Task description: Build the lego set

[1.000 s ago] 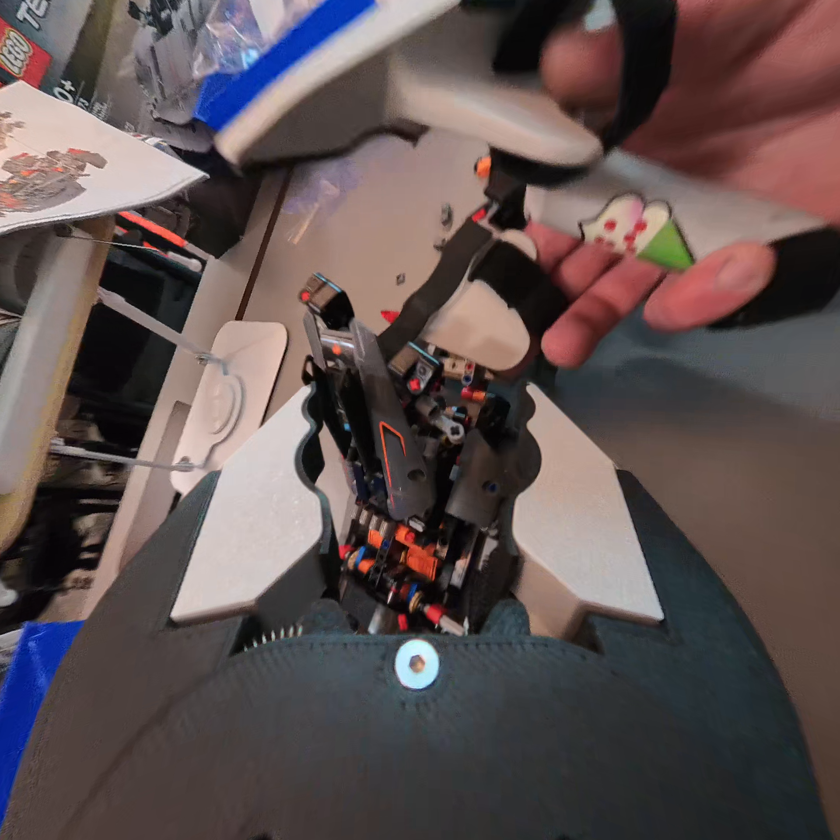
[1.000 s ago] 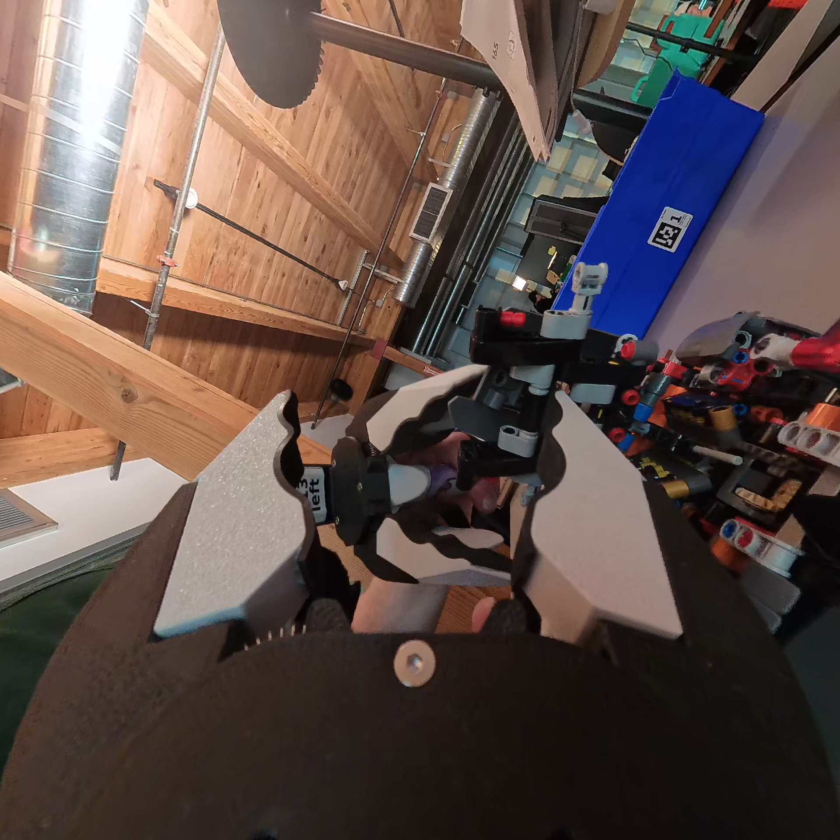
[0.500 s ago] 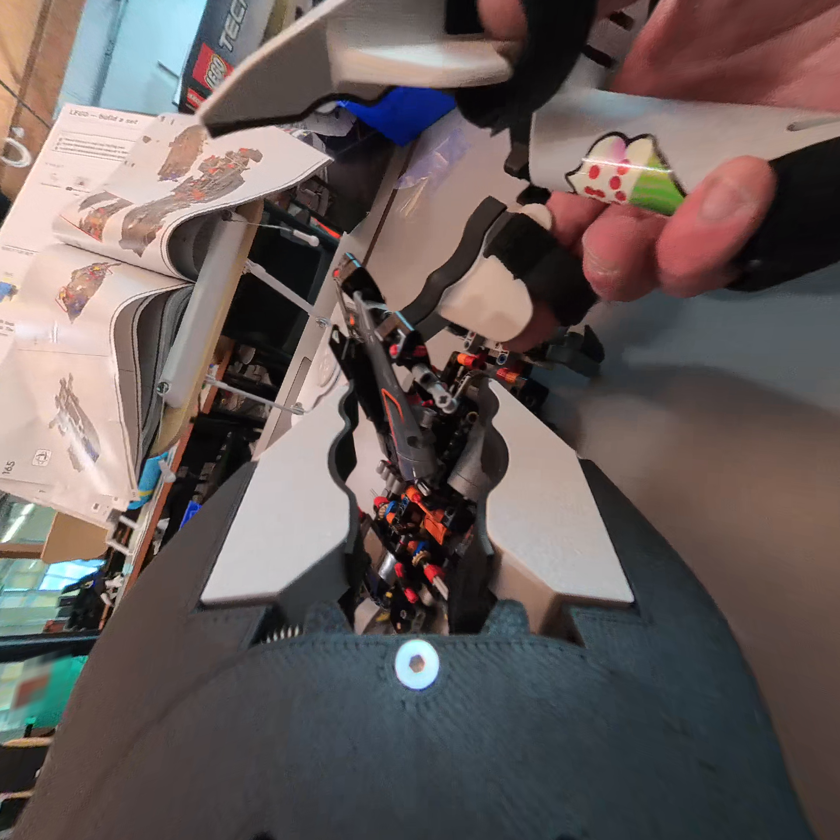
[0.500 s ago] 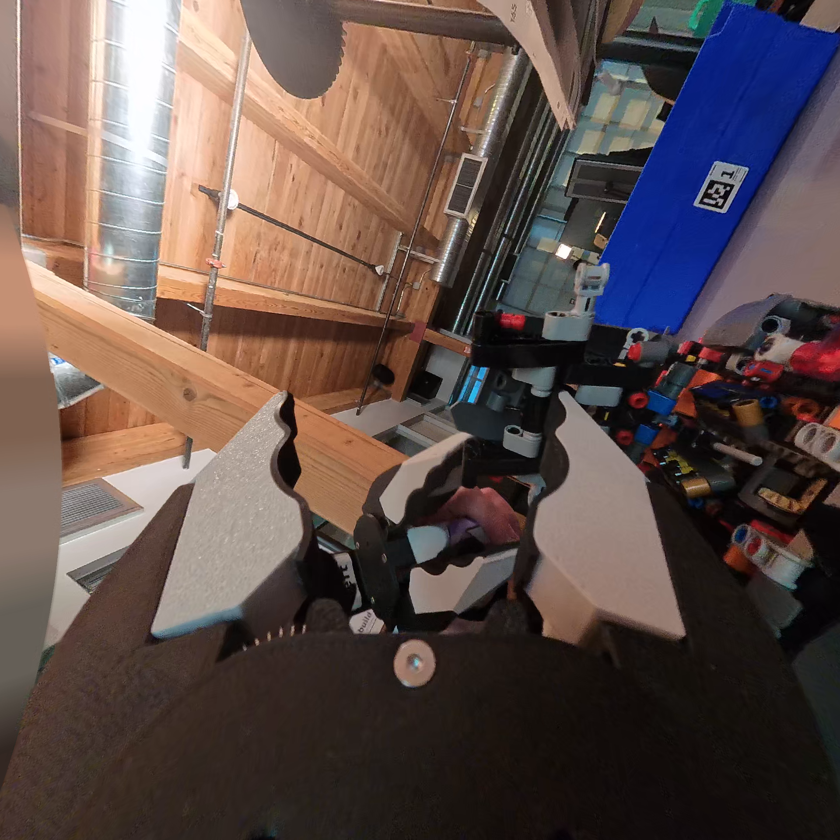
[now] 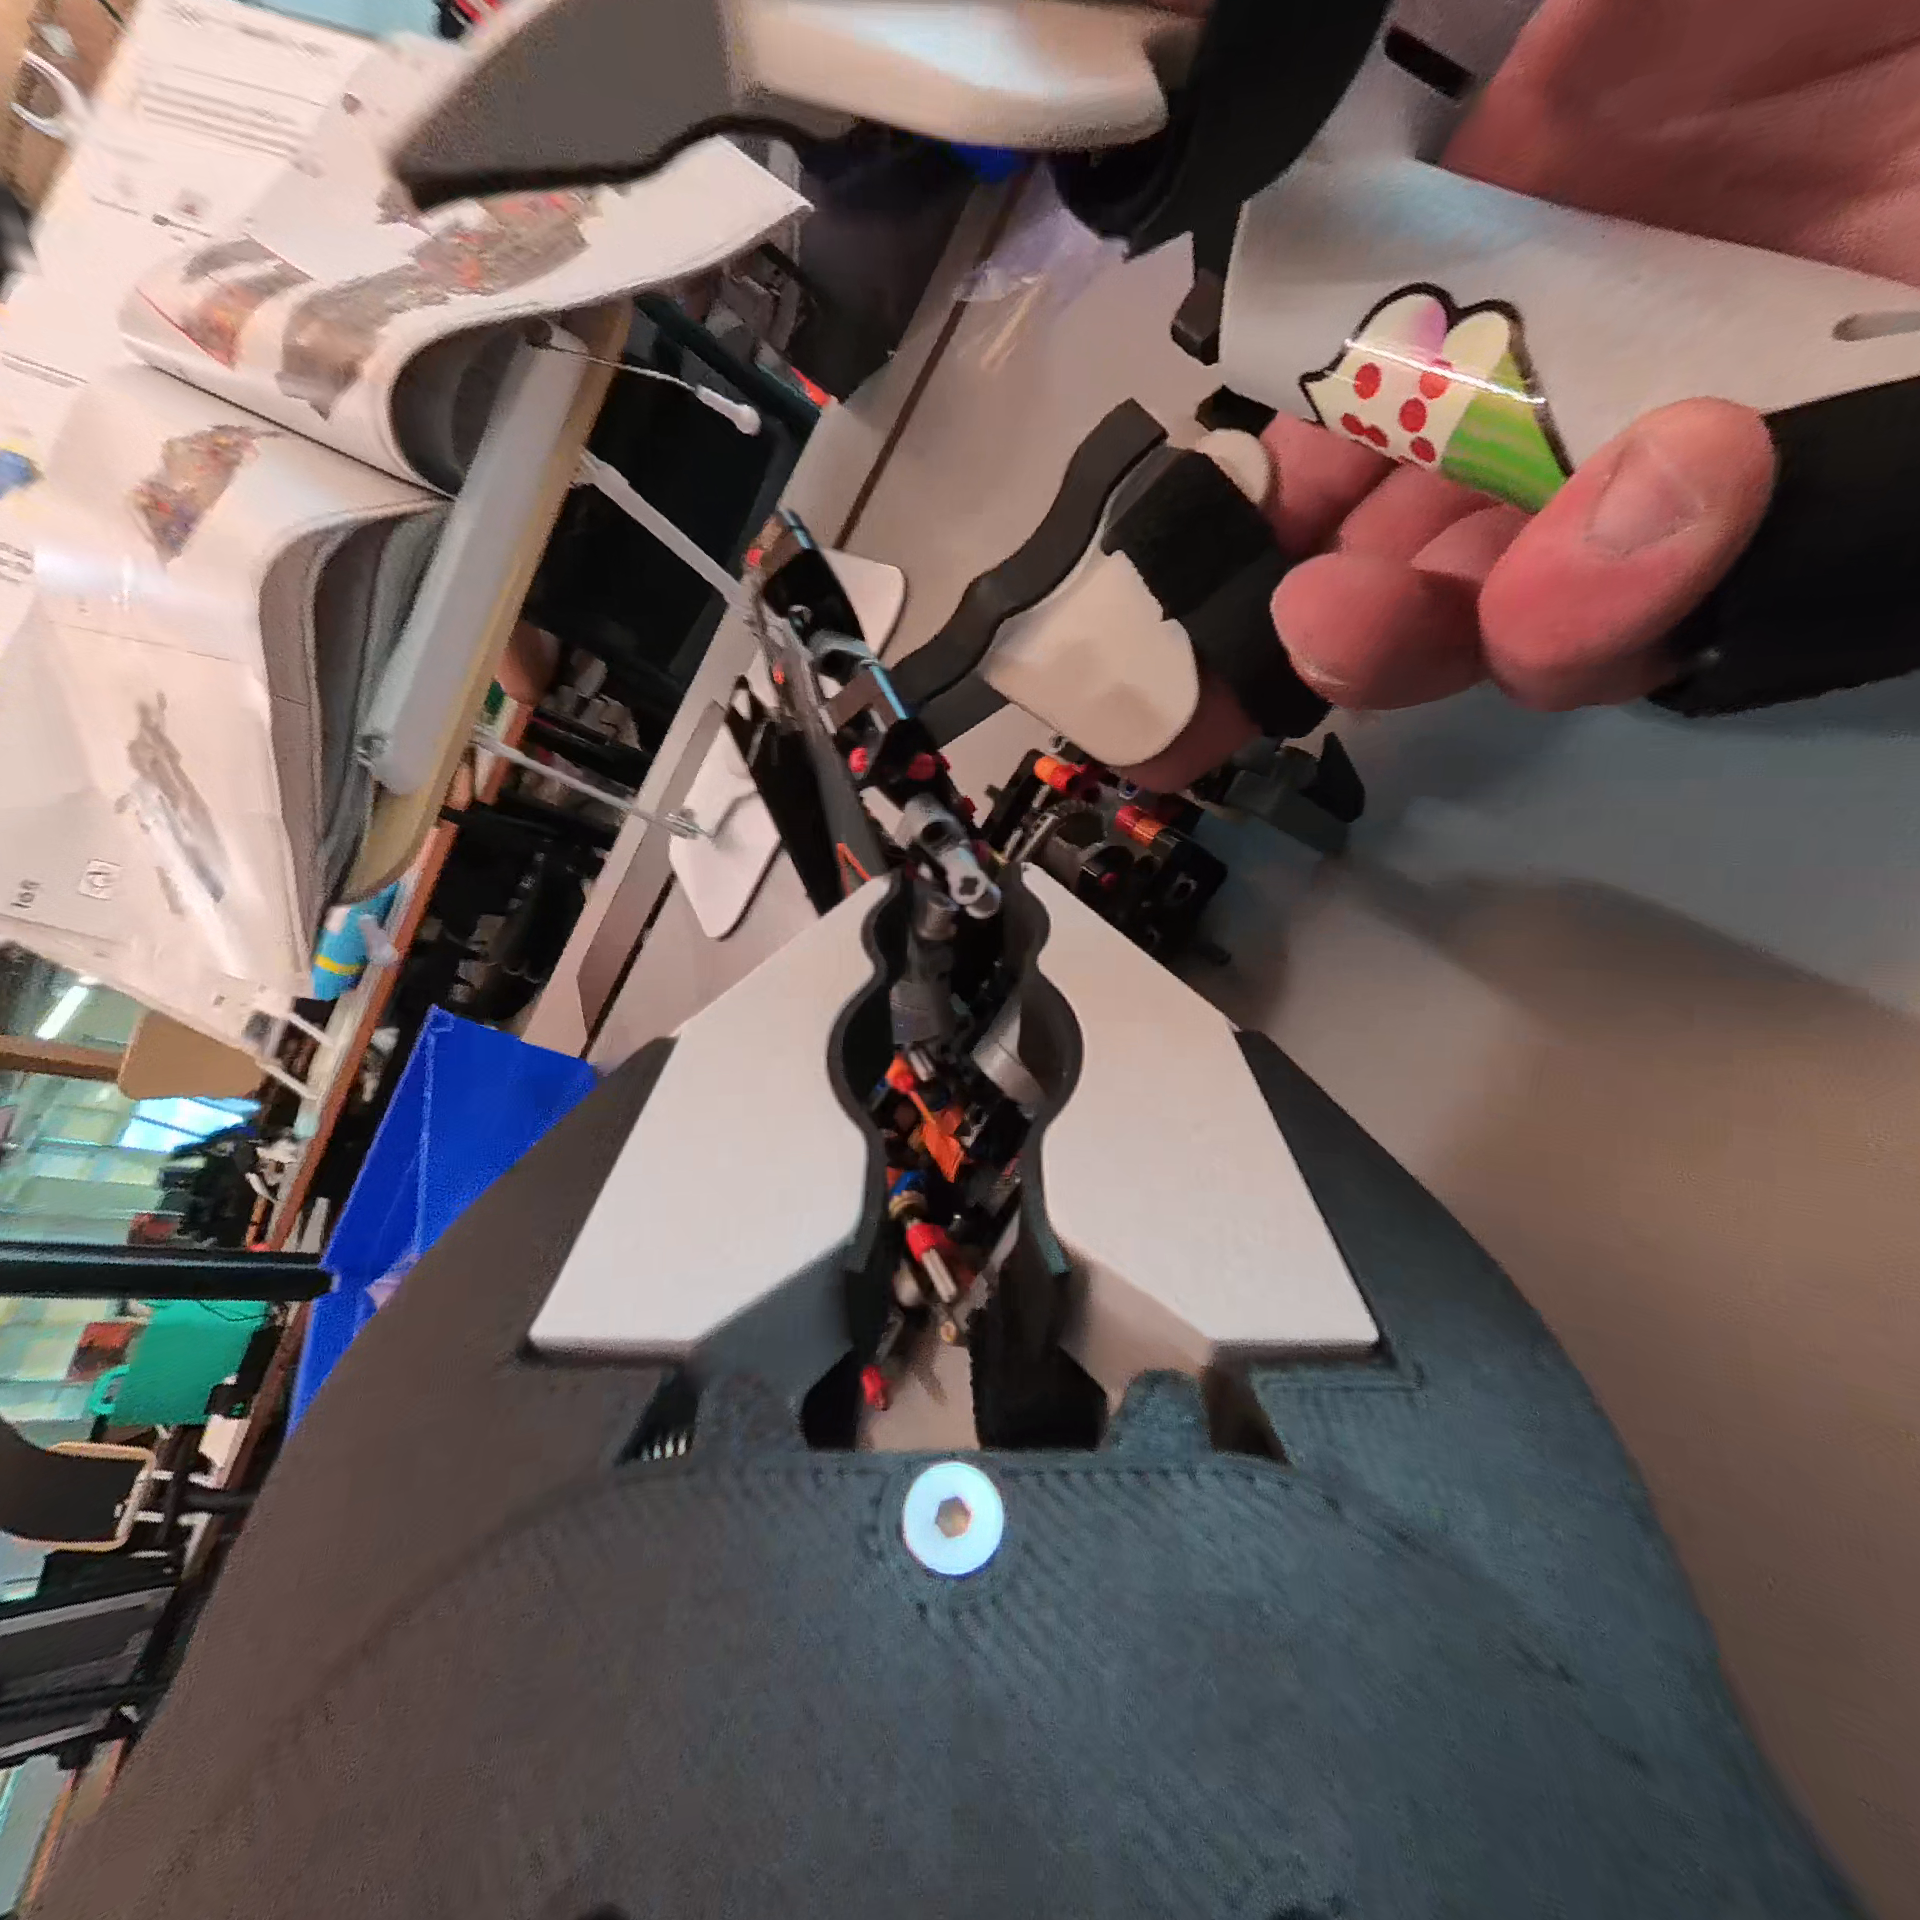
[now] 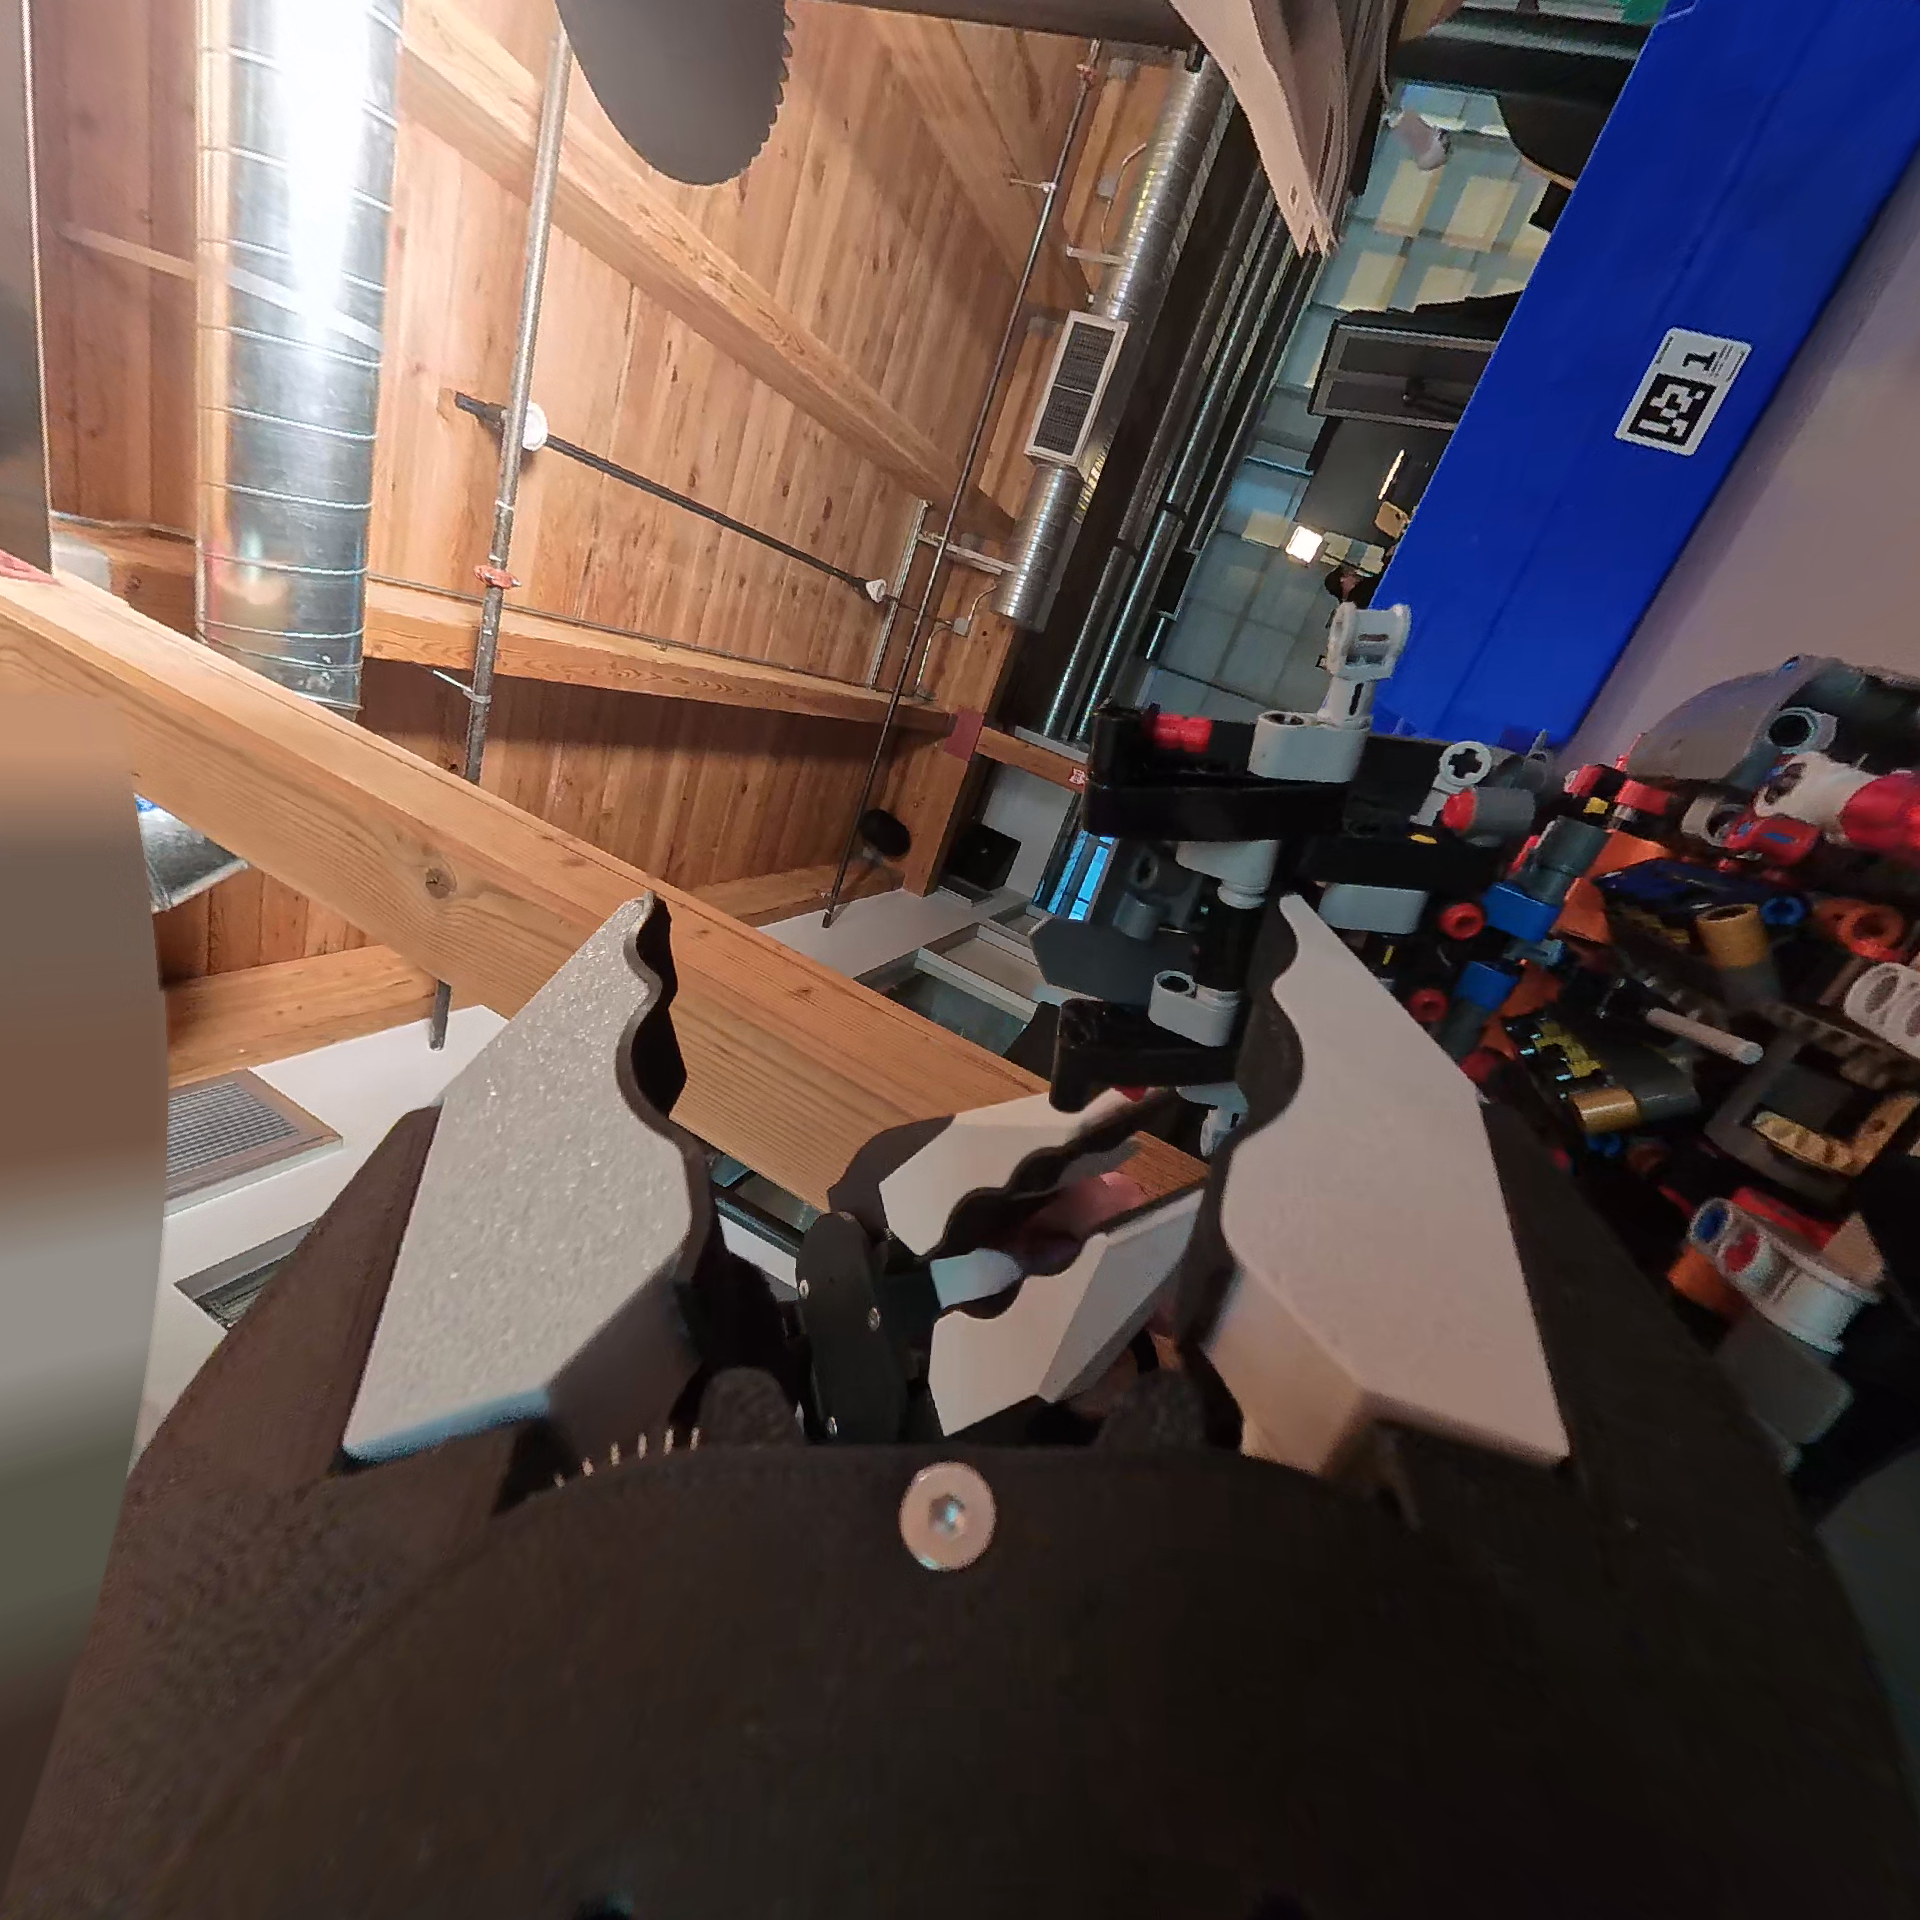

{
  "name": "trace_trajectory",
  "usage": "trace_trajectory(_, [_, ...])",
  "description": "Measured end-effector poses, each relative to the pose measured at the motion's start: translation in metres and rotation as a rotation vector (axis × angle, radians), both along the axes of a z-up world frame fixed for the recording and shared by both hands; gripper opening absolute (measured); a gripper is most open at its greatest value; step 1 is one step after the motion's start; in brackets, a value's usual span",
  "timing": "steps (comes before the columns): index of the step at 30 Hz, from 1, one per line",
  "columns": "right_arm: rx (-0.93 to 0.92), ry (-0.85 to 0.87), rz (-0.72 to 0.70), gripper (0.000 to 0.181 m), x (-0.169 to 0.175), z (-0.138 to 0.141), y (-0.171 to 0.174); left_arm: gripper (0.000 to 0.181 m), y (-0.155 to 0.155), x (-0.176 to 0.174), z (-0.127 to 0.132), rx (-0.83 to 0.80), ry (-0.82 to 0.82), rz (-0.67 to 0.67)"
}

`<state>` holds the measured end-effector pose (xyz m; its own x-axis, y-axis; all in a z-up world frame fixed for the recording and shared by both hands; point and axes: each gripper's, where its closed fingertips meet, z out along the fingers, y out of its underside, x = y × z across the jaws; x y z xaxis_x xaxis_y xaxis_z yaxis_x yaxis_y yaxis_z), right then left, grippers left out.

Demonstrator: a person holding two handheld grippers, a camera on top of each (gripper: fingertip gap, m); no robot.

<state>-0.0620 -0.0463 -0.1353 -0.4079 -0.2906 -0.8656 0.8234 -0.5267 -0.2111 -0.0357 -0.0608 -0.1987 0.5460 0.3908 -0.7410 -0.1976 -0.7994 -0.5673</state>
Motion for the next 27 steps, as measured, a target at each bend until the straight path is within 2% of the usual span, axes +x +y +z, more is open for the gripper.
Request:
trace_trajectory(4, [-0.006,-0.004,0.008,0.108,0.001,0.0,0.0,0.016,0.0,-0.008,-0.012,-0.012,-0.044,0.046])
trace_trajectory(7, [-0.009,-0.004,0.01,0.108,0.001,0.0,0.0,0.008,0.003,-0.009,-0.013,-0.009,-0.049,0.041])
trace_trajectory(18, [0.009,-0.006,-0.003,0.105,-0.001,-0.002,0.004,0.006,0.003,-0.013,-0.01,-0.01,-0.06,0.07])
trace_trajectory(24, [0.022,0.012,-0.008,0.097,0.004,-0.004,0.012,0.006,0.009,-0.009,-0.007,0.025,-0.083,0.054])
trace_trajectory(27, [0.029,0.004,-0.029,0.081,0.006,-0.008,0.018,0.006,0.012,-0.008,-0.006,0.03,-0.075,0.051])
